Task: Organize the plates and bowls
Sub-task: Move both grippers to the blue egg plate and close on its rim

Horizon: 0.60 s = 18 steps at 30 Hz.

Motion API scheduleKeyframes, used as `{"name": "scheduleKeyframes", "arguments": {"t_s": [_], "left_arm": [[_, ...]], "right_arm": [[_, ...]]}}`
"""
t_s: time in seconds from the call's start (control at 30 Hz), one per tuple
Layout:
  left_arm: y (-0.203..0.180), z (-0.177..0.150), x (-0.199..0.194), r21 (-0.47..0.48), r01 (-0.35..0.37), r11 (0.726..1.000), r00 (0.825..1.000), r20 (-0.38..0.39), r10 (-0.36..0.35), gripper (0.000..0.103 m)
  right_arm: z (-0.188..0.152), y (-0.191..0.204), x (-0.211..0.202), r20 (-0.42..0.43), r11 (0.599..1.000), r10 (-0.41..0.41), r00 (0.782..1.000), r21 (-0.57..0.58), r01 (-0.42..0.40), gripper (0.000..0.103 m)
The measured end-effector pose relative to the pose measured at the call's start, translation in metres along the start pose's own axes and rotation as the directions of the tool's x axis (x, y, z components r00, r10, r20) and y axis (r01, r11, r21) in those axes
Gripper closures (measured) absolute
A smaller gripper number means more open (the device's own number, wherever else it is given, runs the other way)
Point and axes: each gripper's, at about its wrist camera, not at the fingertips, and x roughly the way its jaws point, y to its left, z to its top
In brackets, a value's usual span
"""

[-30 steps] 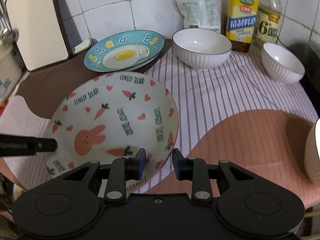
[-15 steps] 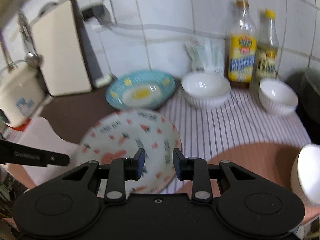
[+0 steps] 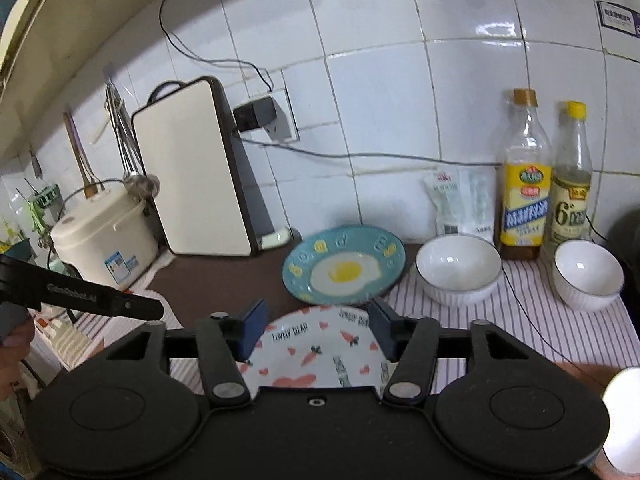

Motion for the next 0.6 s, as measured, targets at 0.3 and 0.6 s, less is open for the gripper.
{"name": "scheduleKeyframes", "arguments": {"t_s": [0.3,0.6], "left_arm": [[0.015,0.03,0.024,0.007,0.045,0.999,0.988,0.15,-0.046,0.03],[0.028,0.046,0.09,-0.015,0.03,0.999,0.974,0.226,-0.026,0.01]], "right_arm": [[0.014,-0.013,0.044,0.041,1.0,0.009,0.999,0.027,-0.01,0.018],[0.013,-0.055,0.121,-0.036,0.967,-0.001,0.999,0.254,0.01,0.011]]}}
